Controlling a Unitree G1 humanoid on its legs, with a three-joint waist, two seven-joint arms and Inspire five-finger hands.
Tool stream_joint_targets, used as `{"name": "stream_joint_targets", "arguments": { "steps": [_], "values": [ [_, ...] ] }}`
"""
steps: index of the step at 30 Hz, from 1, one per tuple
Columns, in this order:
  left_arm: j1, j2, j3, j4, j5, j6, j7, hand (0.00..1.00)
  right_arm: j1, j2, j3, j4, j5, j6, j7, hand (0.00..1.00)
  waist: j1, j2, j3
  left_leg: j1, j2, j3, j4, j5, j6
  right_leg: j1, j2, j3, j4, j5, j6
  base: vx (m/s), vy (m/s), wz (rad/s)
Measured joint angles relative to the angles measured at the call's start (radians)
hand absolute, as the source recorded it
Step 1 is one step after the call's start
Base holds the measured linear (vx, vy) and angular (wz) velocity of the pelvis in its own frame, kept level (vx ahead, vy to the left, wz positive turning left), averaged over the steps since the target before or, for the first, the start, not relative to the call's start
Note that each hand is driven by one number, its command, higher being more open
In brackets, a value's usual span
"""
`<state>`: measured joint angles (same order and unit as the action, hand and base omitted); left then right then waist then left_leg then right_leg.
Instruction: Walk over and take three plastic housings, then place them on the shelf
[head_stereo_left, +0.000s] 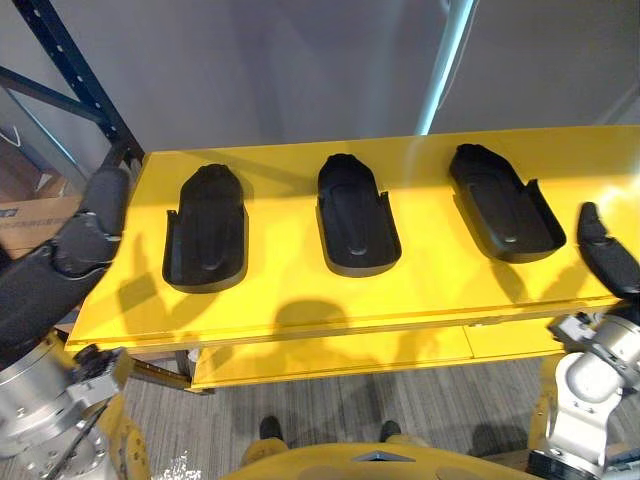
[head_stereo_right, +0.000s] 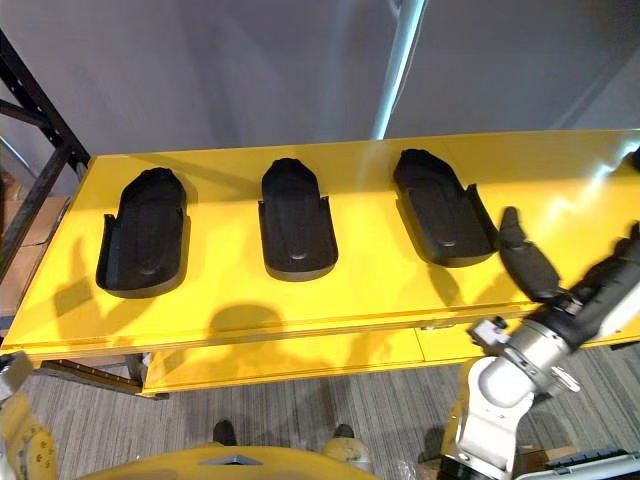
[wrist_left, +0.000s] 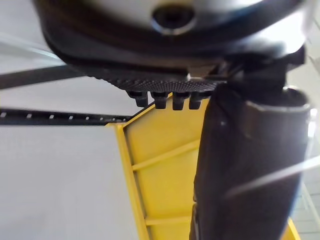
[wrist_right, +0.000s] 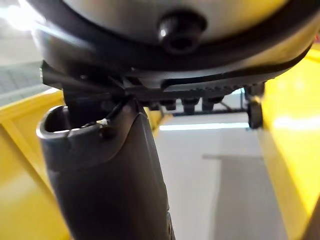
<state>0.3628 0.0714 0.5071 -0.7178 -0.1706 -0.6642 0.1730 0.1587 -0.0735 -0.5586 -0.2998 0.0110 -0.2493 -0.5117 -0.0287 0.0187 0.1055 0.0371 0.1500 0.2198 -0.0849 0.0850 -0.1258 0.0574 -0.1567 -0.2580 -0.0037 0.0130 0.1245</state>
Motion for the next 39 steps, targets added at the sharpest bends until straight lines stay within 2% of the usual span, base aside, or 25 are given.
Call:
{"name": "stream_joint_targets", "arguments": {
  "steps": [3,5,7,8,10,11,12,13,15,17,18,20,24,26,28,29,30,31,32,34,35,36,37,38,39],
  "values": [
    [0.003,0.018,0.108,0.000,-0.005,-0.093,0.022,1.00,-0.028,-0.043,-0.116,0.128,0.006,0.027,-0.069,1.00,0.002,-0.003,-0.001,-0.017,-0.001,-0.032,0.000,0.004,0.000,0.006,0.000,-0.033,0.000,-0.006,0.000,0.01,-0.012,0.27],
    [0.001,0.018,0.136,0.000,0.011,-0.121,0.067,1.00,-0.034,-0.051,-0.147,0.196,0.008,0.049,-0.099,1.00,0.004,-0.003,-0.001,-0.018,-0.003,-0.045,0.000,0.006,0.000,0.013,-0.001,-0.046,0.000,-0.010,0.000,0.00,-0.009,0.23],
    [-0.005,0.019,0.183,0.000,0.141,-0.150,0.253,1.00,-0.056,-0.057,-0.201,0.384,0.078,0.091,-0.169,1.00,0.015,-0.001,-0.005,-0.023,-0.003,-0.069,0.000,0.009,-0.001,0.024,0.000,-0.070,0.004,-0.019,0.000,-0.01,-0.015,0.29],
    [-0.012,0.019,0.187,0.001,0.175,-0.154,0.304,1.00,-0.060,-0.060,-0.215,0.442,0.099,0.100,-0.186,1.00,0.021,0.001,-0.010,-0.027,-0.003,-0.076,0.000,0.011,-0.001,0.023,0.000,-0.076,0.004,-0.020,-0.001,-0.01,-0.018,0.34],
    [-0.022,0.019,0.191,0.001,0.313,-0.166,0.489,1.00,-0.065,-0.071,-0.243,0.686,0.170,0.135,-0.252,1.00,0.033,0.011,-0.021,-0.040,-0.004,-0.105,-0.001,0.017,-0.002,0.032,0.001,-0.108,0.007,-0.027,-0.001,-0.01,-0.017,0.38],
    [-0.022,0.019,0.198,0.001,0.353,-0.167,0.542,1.00,-0.075,-0.068,-0.254,0.731,0.197,0.131,-0.274,1.00,0.033,0.017,-0.025,-0.042,-0.004,-0.113,-0.001,0.019,-0.002,0.034,0.001,-0.116,0.009,-0.029,-0.002,-0.01,-0.014,0.30],
    [-0.022,0.023,0.197,0.001,0.389,-0.166,0.579,1.00,-0.077,-0.078,-0.254,0.779,0.203,0.151,-0.293,1.00,0.033,0.020,-0.028,-0.045,-0.005,-0.118,-0.001,0.021,-0.002,0.035,0.001,-0.122,0.012,-0.031,-0.002,-0.03,-0.016,0.27],
    [-0.025,0.028,0.197,0.001,0.462,-0.167,0.652,1.00,-0.078,-0.093,-0.258,0.904,0.237,0.159,-0.312,1.00,0.045,0.023,-0.029,-0.051,-0.005,-0.134,-0.002,0.026,-0.003,0.035,0.001,-0.136,0.019,-0.036,-0.004,-0.04,-0.016,0.26],
    [-0.040,0.029,0.197,0.001,0.509,-0.170,0.709,1.00,-0.077,-0.090,-0.264,0.990,0.282,0.173,-0.321,1.00,0.052,0.029,-0.032,-0.058,-0.005,-0.151,-0.003,0.032,-0.003,0.039,0.003,-0.154,0.020,-0.039,-0.004,-0.04,-0.020,0.31],
    [-0.041,0.029,0.199,0.001,0.554,-0.157,0.832,1.00,-0.073,-0.083,-0.279,1.092,0.356,0.180,-0.321,1.00,0.054,0.042,-0.033,-0.062,-0.007,-0.170,-0.004,0.039,-0.002,0.050,0.003,-0.176,0.020,-0.041,-0.004,-0.05,-0.021,0.29],
    [-0.041,0.029,0.200,0.001,0.566,-0.145,0.864,1.00,-0.071,-0.080,-0.279,1.108,0.359,0.187,-0.320,1.00,0.054,0.044,-0.033,-0.062,-0.007,-0.174,-0.004,0.040,-0.002,0.052,0.003,-0.180,0.021,-0.041,-0.005,-0.05,-0.013,0.17],
    [-0.041,0.028,0.209,0.001,0.583,-0.071,0.962,1.00,-0.061,-0.061,-0.276,1.140,0.360,0.199,-0.307,1.00,0.056,0.043,-0.032,-0.064,-0.007,-0.182,-0.004,0.043,0.002,0.055,0.005,-0.187,0.020,-0.043,-0.005,-0.05,-0.014,0.10],
    [-0.044,0.029,0.256,0.050,0.545,0.021,1.054,1.00,-0.048,-0.045,-0.273,1.166,0.398,0.209,-0.279,1.00,0.054,0.028,-0.023,-0.064,-0.010,-0.198,-0.004,0.048,0.005,0.065,0.004,-0.203,0.019,-0.050,-0.006,-0.05,-0.010,0.12],
    [-0.051,0.029,0.326,0.187,0.455,0.059,1.107,1.00,-0.039,-0.040,-0.247,1.201,0.400,0.223,-0.261,1.00,0.059,0.022,-0.019,-0.064,-0.010,-0.199,-0.004,0.044,0.000,0.066,0.005,-0.204,0.018,-0.052,-0.004,-0.04,-0.009,0.03],
    [-0.056,0.034,0.344,0.316,0.344,0.074,1.095,1.00,-0.034,-0.041,-0.228,1.234,0.407,0.226,-0.237,1.00,0.068,0.021,-0.018,-0.064,-0.010,-0.198,-0.004,0.044,0.000,0.066,0.005,-0.203,0.018,-0.052,-0.004,0.00,0.000,0.00],
    [-0.060,0.040,0.346,0.446,0.247,0.098,1.073,1.00,-0.033,-0.041,-0.211,1.253,0.412,0.237,-0.217,1.00,0.075,0.021,-0.019,-0.064,-0.010,-0.196,-0.005,0.043,0.000,0.066,0.005,-0.201,0.017,-0.052,-0.004,0.00,0.000,0.00],
    [-0.061,0.044,0.343,0.553,0.169,0.117,1.039,1.00,-0.031,-0.041,-0.200,1.266,0.421,0.245,-0.200,1.00,0.077,0.021,-0.019,-0.062,-0.010,-0.195,-0.004,0.043,0.001,0.067,0.005,-0.200,0.017,-0.052,-0.005,0.04,-0.014,-0.02],
    [-0.062,0.049,0.331,0.696,0.063,0.149,0.970,1.00,-0.031,-0.039,-0.185,1.266,0.437,0.261,-0.172,1.00,0.077,0.019,-0.019,-0.061,-0.011,-0.195,-0.005,0.044,0.003,0.070,0.003,-0.200,0.020,-0.052,-0.007,0.04,-0.012,-0.01],
    [-0.062,0.049,0.323,0.763,0.019,0.169,0.934,1.00,-0.031,-0.039,-0.177,1.267,0.441,0.267,-0.152,1.00,0.077,0.017,-0.019,-0.061,-0.011,-0.195,-0.005,0.044,0.003,0.070,0.003,-0.200,0.020,-0.052,-0.007,0.04,-0.010,0.00],
    [-0.059,0.056,0.281,1.028,-0.149,0.256,0.722,1.00,-0.034,-0.038,-0.155,1.267,0.473,0.298,0.006,1.00,0.077,0.009,-0.019,-0.059,-0.012,-0.193,-0.005,0.042,0.004,0.072,0.001,-0.199,0.020,-0.051,-0.010,0.00,0.000,0.00],
    [-0.058,0.060,0.268,1.098,-0.191,0.266,0.657,1.00,-0.035,-0.040,-0.155,1.269,0.489,0.316,0.068,1.00,0.077,0.004,-0.017,-0.059,-0.012,-0.192,-0.005,0.042,0.004,0.072,0.001,-0.199,0.020,-0.053,-0.009,0.01,-0.010,-0.03],
    [-0.057,0.063,0.248,1.222,-0.280,0.289,0.525,1.00,-0.036,-0.042,-0.149,1.279,0.494,0.355,0.202,1.00,0.074,-0.003,-0.012,-0.056,-0.012,-0.189,-0.005,0.040,0.004,0.071,0.001,-0.196,0.020,-0.054,-0.009,0.02,-0.010,-0.10],
    [-0.058,0.063,0.234,1.296,-0.345,0.316,0.436,1.00,-0.037,-0.043,-0.135,1.294,0.487,0.378,0.289,1.00,0.076,-0.017,-0.005,-0.046,-0.011,-0.182,-0.005,0.038,0.006,0.076,0.001,-0.189,0.021,-0.055,-0.009,0.03,-0.010,-0.20],
    [-0.057,0.063,0.213,1.390,-0.397,0.341,0.347,1.00,-0.045,-0.042,-0.120,1.319,0.469,0.392,0.362,1.00,0.079,-0.029,-0.003,-0.034,-0.010,-0.171,-0.005,0.028,0.000,0.083,0.000,-0.179,0.020,-0.057,-0.009,0.04,-0.007,-0.21],
    [-0.058,0.062,0.203,1.429,-0.425,0.350,0.305,1.00,-0.050,-0.042,-0.118,1.330,0.465,0.396,0.388,1.00,0.080,-0.033,-0.001,-0.028,-0.011,-0.167,-0.005,0.024,-0.002,0.086,-0.001,-0.175,0.021,-0.058,-0.010,0.01,-0.003,-0.17]
  ]
}}
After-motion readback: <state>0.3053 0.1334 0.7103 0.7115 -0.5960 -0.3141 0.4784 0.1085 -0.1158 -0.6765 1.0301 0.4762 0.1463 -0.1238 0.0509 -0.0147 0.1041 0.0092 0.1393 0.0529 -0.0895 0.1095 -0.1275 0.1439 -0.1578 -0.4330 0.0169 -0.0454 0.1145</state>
